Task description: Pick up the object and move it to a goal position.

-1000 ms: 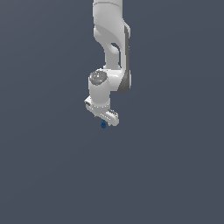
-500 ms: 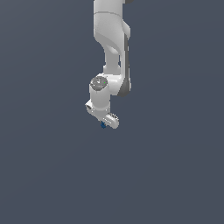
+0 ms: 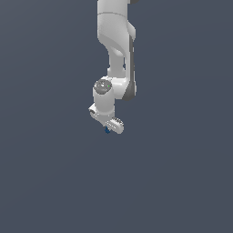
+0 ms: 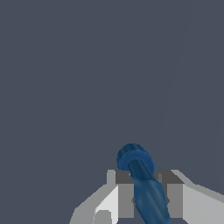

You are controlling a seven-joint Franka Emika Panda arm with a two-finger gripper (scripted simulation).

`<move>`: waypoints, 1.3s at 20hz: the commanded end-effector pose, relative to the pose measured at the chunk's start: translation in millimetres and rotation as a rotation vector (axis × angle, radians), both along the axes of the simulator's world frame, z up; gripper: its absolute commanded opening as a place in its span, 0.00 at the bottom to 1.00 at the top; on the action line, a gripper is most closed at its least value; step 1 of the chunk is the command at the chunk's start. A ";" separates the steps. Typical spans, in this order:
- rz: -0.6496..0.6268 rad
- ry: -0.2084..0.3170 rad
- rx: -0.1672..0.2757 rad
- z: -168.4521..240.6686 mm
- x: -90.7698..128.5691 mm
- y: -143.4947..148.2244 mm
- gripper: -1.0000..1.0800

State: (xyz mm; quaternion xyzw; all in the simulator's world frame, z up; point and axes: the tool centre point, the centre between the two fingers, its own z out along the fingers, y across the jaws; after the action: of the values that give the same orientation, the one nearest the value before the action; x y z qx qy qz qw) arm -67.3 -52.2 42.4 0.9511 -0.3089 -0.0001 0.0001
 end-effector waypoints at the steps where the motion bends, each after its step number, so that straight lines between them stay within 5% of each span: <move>1: 0.000 0.000 0.000 1.0 0.5 0.4 0.00; 11: -0.001 0.000 0.000 39.0 14.1 18.0 0.00; 26: -0.002 0.000 -0.002 164.0 62.5 76.4 0.00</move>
State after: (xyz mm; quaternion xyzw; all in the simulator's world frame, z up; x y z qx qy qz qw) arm -9.2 18.9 194.6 0.9510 -0.3092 0.0009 0.0006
